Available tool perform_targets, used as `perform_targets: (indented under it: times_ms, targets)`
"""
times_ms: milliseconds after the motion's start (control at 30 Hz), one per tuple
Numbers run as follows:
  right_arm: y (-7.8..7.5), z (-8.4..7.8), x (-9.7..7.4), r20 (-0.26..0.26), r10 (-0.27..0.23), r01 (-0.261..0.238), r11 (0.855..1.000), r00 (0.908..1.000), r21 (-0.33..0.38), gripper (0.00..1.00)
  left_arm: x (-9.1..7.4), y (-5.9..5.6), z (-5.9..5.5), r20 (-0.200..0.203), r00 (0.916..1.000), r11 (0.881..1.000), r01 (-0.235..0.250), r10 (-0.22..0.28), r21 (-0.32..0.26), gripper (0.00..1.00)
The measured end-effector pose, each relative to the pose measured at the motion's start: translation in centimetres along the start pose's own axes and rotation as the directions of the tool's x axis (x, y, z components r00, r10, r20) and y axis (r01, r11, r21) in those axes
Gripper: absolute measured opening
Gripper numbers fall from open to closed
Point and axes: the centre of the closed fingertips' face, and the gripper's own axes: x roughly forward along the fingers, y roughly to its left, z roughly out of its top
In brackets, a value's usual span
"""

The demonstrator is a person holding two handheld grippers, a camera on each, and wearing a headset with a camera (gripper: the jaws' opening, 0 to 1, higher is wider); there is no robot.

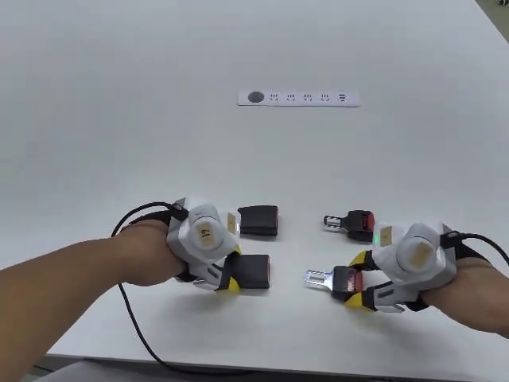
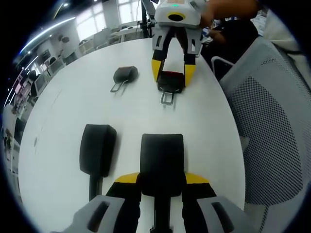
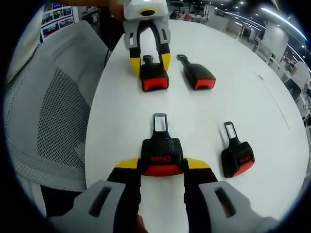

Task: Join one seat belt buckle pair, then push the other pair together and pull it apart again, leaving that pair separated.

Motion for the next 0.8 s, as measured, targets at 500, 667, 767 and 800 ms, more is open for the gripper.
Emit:
perform_targets:
  times_ms: [500, 667, 767, 800]
  targets:
    - [0.2, 3.2, 2.2, 0.038, 0.011, -0.011, 1.000, 0.9992, -0.024, 0.33, 0.0, 0.0, 0.1, 0.001, 1.0000, 1.000, -0.001, 0.001, -0.005, 0.33]
    - [0.1, 3.9, 2.5, 0.042, 0.013, -0.012, 0.999, 0.9990, -0.036, 0.33, 0.0, 0.0, 0.1, -0.005, 1.0000, 1.000, 0.000, 0.000, -0.002, 0.33]
    - [0.1, 4.1, 2.7, 0.043, 0.014, -0.012, 0.999, 0.9990, -0.043, 0.33, 0.0, -0.1, 0.1, -0.008, 1.0000, 1.000, 0.000, 0.000, -0.002, 0.33]
    - [0.0, 4.2, 2.7, 0.044, 0.014, -0.012, 0.999, 0.9989, -0.044, 0.33, 0.0, -0.1, 0.1, -0.009, 1.0000, 1.000, 0.000, 0.000, -0.002, 0.33]
